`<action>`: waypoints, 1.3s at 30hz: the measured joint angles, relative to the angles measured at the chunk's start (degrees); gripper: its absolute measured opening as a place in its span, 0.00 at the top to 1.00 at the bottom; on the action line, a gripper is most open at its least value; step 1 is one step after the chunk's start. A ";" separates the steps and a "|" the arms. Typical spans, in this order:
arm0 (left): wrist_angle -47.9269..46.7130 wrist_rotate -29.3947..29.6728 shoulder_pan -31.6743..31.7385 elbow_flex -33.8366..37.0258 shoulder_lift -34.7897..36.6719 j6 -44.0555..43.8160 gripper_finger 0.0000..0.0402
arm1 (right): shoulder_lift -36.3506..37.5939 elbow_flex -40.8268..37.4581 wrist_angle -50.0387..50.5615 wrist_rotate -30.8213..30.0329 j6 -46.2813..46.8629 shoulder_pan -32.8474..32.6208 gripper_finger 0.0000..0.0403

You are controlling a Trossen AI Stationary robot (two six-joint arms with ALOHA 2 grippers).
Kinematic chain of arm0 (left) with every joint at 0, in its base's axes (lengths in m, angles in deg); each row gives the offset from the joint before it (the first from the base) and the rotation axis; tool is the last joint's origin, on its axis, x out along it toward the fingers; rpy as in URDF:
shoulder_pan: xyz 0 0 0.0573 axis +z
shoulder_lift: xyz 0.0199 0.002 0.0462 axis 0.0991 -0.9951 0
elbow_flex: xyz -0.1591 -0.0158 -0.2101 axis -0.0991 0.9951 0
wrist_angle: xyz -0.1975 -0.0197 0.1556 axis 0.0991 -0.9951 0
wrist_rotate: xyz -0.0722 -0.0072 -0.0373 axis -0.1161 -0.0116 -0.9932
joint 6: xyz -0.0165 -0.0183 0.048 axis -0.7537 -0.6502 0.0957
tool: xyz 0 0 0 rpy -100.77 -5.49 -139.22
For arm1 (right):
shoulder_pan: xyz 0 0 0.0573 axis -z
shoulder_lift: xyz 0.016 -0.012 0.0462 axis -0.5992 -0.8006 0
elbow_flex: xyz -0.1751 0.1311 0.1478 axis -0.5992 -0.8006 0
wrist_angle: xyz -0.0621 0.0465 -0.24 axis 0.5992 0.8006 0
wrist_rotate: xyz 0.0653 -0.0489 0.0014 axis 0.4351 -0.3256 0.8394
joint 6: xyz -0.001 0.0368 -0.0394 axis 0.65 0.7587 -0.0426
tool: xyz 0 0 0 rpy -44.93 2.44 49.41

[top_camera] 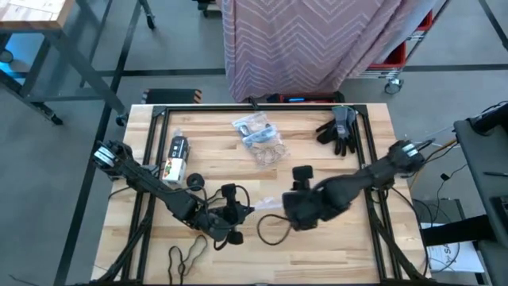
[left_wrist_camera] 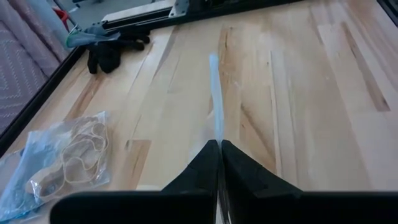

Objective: Sort rubber bands
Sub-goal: Open the transparent zip bag

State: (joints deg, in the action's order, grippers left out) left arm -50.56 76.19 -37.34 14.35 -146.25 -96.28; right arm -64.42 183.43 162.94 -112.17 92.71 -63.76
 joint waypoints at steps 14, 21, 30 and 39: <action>0.22 -1.47 -0.12 0.00 0.00 0.19 1.00 | 11.72 -33.33 -35.06 -0.34 8.49 -7.07 0.79; 0.24 -1.49 -0.08 0.00 0.00 0.27 1.00 | 11.31 -39.82 -46.31 -3.23 8.48 -6.94 0.86; 0.22 -1.46 0.07 0.00 0.00 0.70 1.00 | 11.43 -39.01 -46.19 -10.20 5.21 -6.92 0.92; 0.17 -1.44 0.14 0.00 0.00 0.70 1.00 | 10.95 -39.03 -48.46 -10.72 4.53 -6.90 0.85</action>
State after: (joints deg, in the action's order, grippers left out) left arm -50.39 74.74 -37.20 14.35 -146.25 -95.59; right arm -53.47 144.40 114.47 -122.89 97.24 -70.66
